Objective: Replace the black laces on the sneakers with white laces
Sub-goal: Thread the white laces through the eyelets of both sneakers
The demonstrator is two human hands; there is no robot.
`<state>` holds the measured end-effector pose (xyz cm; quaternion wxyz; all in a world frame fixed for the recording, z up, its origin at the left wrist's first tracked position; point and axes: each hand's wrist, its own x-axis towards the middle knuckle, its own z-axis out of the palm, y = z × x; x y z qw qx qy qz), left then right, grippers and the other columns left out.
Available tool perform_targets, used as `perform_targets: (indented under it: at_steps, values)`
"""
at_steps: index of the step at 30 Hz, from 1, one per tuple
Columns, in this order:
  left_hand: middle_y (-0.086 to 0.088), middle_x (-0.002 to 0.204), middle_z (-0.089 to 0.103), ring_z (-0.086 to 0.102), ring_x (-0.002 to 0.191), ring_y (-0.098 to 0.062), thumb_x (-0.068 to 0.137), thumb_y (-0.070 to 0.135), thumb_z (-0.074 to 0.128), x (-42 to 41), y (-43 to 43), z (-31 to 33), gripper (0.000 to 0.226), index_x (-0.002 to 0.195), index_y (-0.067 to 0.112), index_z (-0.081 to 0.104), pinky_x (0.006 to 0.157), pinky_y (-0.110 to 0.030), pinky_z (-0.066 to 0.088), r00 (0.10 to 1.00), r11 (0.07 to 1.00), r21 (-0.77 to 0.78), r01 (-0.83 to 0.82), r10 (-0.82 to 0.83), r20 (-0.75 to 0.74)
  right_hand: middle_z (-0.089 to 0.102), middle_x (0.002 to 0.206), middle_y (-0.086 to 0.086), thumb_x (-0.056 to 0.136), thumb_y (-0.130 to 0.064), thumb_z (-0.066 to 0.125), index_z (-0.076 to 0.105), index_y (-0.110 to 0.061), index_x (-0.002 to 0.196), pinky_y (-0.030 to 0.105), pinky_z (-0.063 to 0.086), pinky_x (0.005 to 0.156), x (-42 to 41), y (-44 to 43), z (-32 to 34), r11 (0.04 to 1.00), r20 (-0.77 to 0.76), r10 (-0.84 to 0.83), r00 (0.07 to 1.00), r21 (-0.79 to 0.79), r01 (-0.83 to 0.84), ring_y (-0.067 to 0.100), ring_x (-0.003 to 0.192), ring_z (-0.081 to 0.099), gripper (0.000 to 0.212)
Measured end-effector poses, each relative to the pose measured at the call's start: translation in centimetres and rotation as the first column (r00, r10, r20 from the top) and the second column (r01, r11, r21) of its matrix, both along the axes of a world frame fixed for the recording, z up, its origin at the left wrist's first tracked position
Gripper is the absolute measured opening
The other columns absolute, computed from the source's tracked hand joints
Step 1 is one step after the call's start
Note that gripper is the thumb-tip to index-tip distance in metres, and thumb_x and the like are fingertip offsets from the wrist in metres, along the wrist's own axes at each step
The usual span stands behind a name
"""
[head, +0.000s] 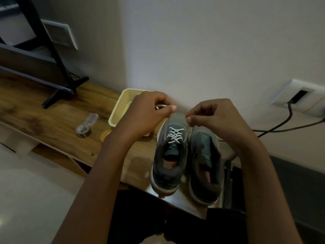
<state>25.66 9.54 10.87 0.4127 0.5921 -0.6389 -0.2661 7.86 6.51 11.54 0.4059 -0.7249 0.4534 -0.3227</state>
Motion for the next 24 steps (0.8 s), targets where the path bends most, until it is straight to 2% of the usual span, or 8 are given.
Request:
perform_targets:
  at_steps: [3,6,11,15,17,20,22,24]
  values:
    - [0.008,0.076,0.068,0.065,0.074,-0.006,0.088,0.017,0.065,-1.2,0.5,0.4,0.008,0.081,0.02,0.068,0.072,-0.025,0.053,0.996,0.997,-0.04,0.065,-0.067,-0.06,0.068,0.062,-0.002,0.076,0.0,0.07,0.072,-0.013,0.074,0.015,0.048,0.059,1.1,1.4,0.0,0.998,0.077,-0.058,0.995,-0.006,0.059,0.001,0.054,0.059,0.014]
    - [0.01,0.072,0.065,0.061,0.064,0.001,0.088,0.012,0.065,-1.7,0.7,0.0,0.013,0.079,0.022,0.065,0.062,-0.014,0.047,0.982,0.992,-0.087,0.09,-0.103,-0.159,0.068,0.063,-0.006,0.076,0.002,0.068,0.072,-0.015,0.077,0.018,0.049,0.062,1.9,2.3,-0.8,0.997,0.128,-0.07,0.989,0.033,0.066,0.0,0.057,0.06,0.018]
    - [0.003,0.072,0.064,0.06,0.064,0.0,0.087,0.004,0.062,-1.9,1.8,-0.4,0.015,0.078,0.015,0.064,0.06,-0.01,0.045,0.933,0.984,-0.061,0.17,-0.181,-0.313,0.069,0.069,0.007,0.076,0.004,0.067,0.07,-0.003,0.082,0.029,0.053,0.063,2.2,2.7,-1.6,0.978,0.227,-0.207,0.952,0.035,0.205,0.012,0.062,0.064,0.009]
    - [0.001,0.069,0.063,0.058,0.054,0.003,0.088,0.004,0.062,-2.3,2.7,-0.3,0.013,0.08,0.014,0.063,0.05,-0.005,0.039,0.921,0.976,-0.048,0.213,-0.217,-0.325,0.068,0.071,0.004,0.078,0.007,0.063,0.071,-0.006,0.088,0.019,0.05,0.061,1.7,3.0,-1.2,0.999,0.131,-0.047,0.99,0.003,0.047,0.008,0.065,0.063,0.018]
    - [-0.001,0.073,0.064,0.061,0.06,0.001,0.09,0.007,0.059,-2.3,2.8,-0.1,0.01,0.088,0.015,0.064,0.055,-0.008,0.043,0.907,0.971,-0.064,0.232,-0.24,-0.346,0.067,0.064,0.001,0.078,0.008,0.063,0.071,-0.007,0.081,0.02,0.049,0.061,1.5,3.1,-1.0,0.999,0.156,-0.036,0.987,0.017,0.033,0.007,0.061,0.062,0.017]
    - [-0.004,0.084,0.064,0.059,0.069,-0.008,0.099,0.007,0.04,-1.8,2.2,-0.5,0.022,0.105,0.013,0.06,0.069,-0.018,0.049,0.83,0.985,-0.105,0.14,-0.175,-0.529,0.065,0.06,-0.003,0.076,0.006,0.066,0.069,-0.011,0.071,0.024,0.049,0.062,1.3,3.5,-1.2,0.997,0.195,-0.067,0.979,0.053,0.058,0.008,0.059,0.06,0.018]
    - [-0.002,0.095,0.063,0.057,0.077,-0.006,0.095,-0.005,0.034,-1.7,2.0,-1.2,0.031,0.109,0.012,0.057,0.071,-0.013,0.046,0.861,0.996,-0.021,0.082,-0.082,-0.502,0.064,0.058,-0.005,0.077,0.005,0.064,0.067,-0.013,0.069,0.021,0.048,0.059,1.5,4.1,-1.5,0.994,0.214,-0.087,0.973,0.08,0.071,0.007,0.058,0.059,0.02]
    - [0.005,0.099,0.061,0.055,0.084,0.002,0.09,-0.01,0.04,-2.1,2.4,-2.4,0.037,0.112,0.016,0.056,0.067,-0.004,0.043,0.928,0.973,0.137,0.186,-0.128,-0.349,0.064,0.059,-0.004,0.079,0.008,0.06,0.064,-0.012,0.067,0.018,0.047,0.055,1.9,4.6,-2.1,0.988,0.274,-0.137,0.952,0.107,0.111,0.007,0.057,0.058,0.023]
